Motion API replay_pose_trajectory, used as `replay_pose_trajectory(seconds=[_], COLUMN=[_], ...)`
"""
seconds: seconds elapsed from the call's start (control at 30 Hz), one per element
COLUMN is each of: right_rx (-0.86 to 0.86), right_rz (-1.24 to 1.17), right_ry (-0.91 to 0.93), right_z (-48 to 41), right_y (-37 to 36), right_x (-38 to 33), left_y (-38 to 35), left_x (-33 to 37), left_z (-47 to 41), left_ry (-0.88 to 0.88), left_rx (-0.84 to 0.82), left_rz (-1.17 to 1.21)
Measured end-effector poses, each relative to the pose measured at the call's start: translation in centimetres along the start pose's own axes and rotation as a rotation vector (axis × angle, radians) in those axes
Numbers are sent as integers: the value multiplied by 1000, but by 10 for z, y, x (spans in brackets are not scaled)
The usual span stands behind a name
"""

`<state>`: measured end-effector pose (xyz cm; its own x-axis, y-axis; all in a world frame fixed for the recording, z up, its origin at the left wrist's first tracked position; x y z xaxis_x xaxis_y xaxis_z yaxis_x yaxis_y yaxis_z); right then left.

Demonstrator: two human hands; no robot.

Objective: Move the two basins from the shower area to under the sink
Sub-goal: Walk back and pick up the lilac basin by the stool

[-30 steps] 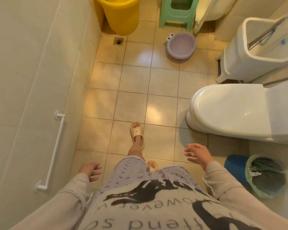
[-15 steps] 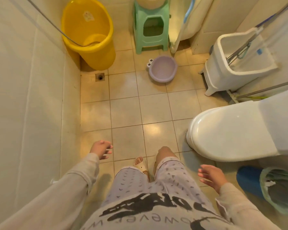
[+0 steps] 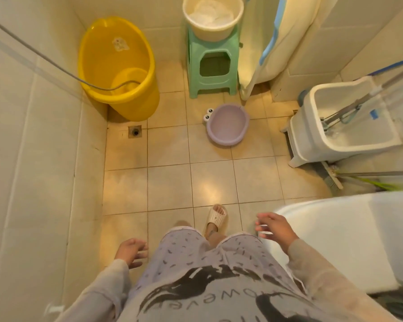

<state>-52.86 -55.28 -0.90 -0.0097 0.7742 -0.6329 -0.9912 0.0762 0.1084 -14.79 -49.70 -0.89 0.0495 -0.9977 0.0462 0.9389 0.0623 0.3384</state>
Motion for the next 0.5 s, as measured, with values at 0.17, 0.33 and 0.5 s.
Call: replay_pose_trajectory(seconds=[0.17, 0.33, 0.5], right_rx=[-15, 15, 114], right_rz=[63, 52, -14], right_ry=[31, -21, -125], right_z=[-40, -71, -98], right_y=[1, -4, 2], right_x=[-60, -94, -112], left_y=[-6, -17, -38], left_x=[58, 129, 242], left_z=[3, -10, -19], left_ry=[16, 33, -23], left_rx=[35, 45, 24], left_rz=[-1, -45, -144])
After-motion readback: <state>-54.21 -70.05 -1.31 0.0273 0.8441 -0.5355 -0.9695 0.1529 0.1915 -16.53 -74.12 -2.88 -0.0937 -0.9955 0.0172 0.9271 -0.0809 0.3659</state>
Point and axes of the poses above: each hand's wrist, its own z-axis away from the middle knuckle, its own y-axis out of the back of the hand, x = y × z, the point moved 1 cm from there along -z, towards the middle knuckle, and after that the axes turned 11 degrees about y, right-handed, at the moved point
